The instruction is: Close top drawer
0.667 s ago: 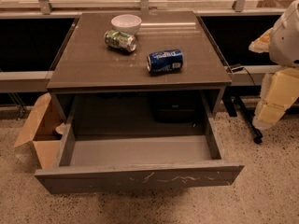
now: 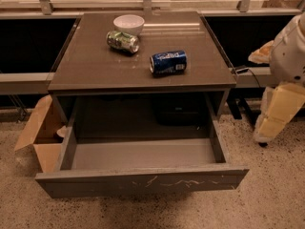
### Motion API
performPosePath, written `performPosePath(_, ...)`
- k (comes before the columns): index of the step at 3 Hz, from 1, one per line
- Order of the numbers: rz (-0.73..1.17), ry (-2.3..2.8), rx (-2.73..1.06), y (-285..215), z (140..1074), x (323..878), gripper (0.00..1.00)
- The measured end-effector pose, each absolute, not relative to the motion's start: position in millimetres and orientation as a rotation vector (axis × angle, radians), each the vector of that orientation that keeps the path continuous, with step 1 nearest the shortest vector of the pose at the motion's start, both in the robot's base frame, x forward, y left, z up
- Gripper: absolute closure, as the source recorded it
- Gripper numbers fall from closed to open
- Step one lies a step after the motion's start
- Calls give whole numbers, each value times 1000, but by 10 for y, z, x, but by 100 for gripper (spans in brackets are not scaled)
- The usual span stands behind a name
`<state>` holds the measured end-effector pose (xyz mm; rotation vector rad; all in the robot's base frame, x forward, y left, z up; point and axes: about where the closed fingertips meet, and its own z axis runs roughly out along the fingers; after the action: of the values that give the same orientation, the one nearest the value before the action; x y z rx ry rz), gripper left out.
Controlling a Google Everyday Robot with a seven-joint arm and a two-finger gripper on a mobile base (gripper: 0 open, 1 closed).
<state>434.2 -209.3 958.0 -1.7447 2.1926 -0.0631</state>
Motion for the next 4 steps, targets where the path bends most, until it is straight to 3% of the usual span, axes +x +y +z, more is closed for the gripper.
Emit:
performPosePath(2, 133, 2087, -1851, -1662, 8708, 4036, 0)
performPosePath(4, 212, 2023, -1996, -1504, 8218, 3956, 0)
